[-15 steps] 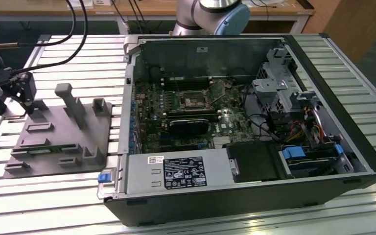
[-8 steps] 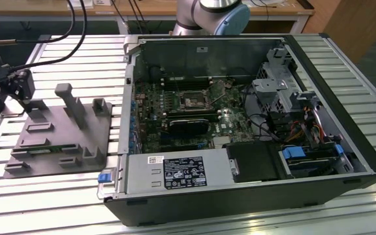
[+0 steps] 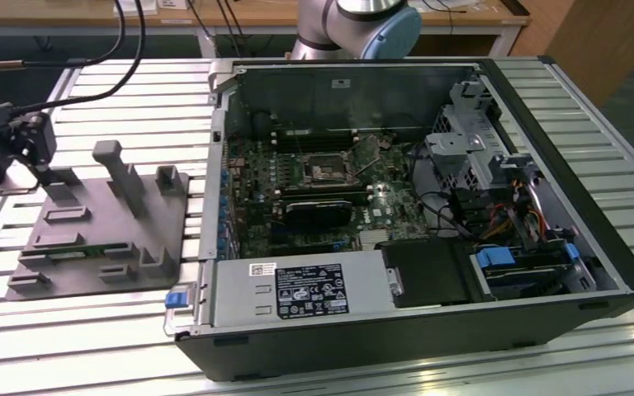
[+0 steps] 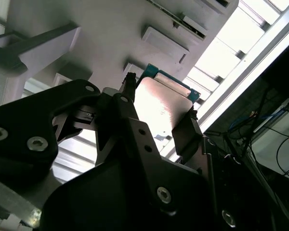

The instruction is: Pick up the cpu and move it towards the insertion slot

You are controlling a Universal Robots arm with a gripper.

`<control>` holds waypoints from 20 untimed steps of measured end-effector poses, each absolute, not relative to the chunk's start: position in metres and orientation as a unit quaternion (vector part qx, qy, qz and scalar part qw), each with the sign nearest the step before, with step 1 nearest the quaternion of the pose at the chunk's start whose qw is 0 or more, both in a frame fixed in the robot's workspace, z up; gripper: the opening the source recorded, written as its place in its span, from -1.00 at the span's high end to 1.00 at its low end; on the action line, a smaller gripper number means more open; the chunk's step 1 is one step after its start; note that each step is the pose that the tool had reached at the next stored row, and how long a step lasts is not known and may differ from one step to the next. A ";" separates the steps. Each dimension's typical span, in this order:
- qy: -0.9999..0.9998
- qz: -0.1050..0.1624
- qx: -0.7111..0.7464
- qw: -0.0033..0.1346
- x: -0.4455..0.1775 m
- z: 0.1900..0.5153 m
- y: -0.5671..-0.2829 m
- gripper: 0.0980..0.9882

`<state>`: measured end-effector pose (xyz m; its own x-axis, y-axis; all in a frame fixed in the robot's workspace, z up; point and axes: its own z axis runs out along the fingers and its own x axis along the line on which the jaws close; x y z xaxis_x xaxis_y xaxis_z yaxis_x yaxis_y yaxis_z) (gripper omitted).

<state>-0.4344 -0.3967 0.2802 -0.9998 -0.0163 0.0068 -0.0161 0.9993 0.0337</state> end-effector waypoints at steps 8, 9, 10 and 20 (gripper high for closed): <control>-1.000 -0.017 0.008 0.004 -0.434 0.286 -0.396 0.00; -1.000 -0.017 0.008 0.004 -0.434 0.287 -0.396 0.00; -1.000 -0.017 0.008 0.004 -0.434 0.288 -0.396 0.00; -1.000 -0.017 0.008 0.004 -0.435 0.296 -0.396 0.00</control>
<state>-0.4345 -0.3956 0.2963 -0.9998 -0.0163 0.0069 -0.0161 0.9993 0.0336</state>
